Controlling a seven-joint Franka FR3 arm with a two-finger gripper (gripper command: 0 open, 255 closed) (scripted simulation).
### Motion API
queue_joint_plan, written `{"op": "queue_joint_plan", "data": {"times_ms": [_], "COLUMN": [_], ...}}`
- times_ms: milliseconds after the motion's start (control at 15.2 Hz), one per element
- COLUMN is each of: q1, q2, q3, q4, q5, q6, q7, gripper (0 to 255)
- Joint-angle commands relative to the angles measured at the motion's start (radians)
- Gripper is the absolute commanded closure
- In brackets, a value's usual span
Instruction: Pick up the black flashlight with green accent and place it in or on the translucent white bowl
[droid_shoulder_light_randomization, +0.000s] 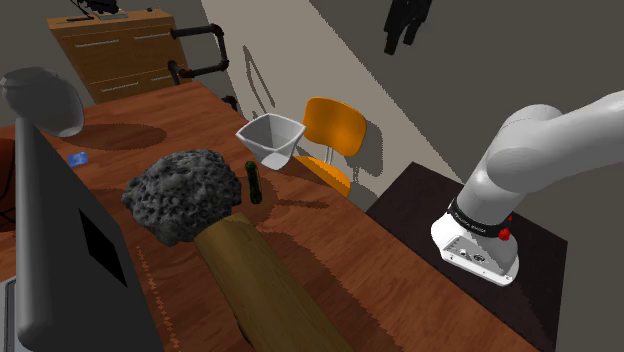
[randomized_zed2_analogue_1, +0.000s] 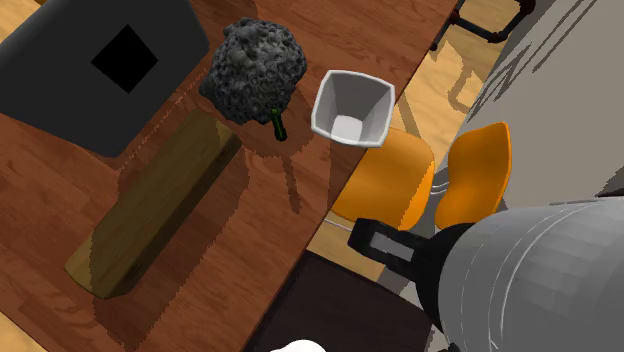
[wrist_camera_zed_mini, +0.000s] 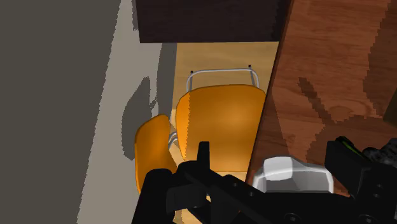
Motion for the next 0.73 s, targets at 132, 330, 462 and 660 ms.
{"op": "queue_joint_plan", "data": {"times_ms": [132,330,462,660], "q1": [0.011,0.026,0.035,0.047], "q2": [0.039,0.106,0.157,0.240], "q3": [0.032,0.079,0.111,0.157], "q4": [-0.012,-0.020,-0.020,-0.010], "q5": [0.020,0.047,0.062,0.080], "q6": [0.043,0.108,0.151,0.214], "q7": [0.034,0.083,0.116,0.165], "gripper": [0,0,0,0]}}
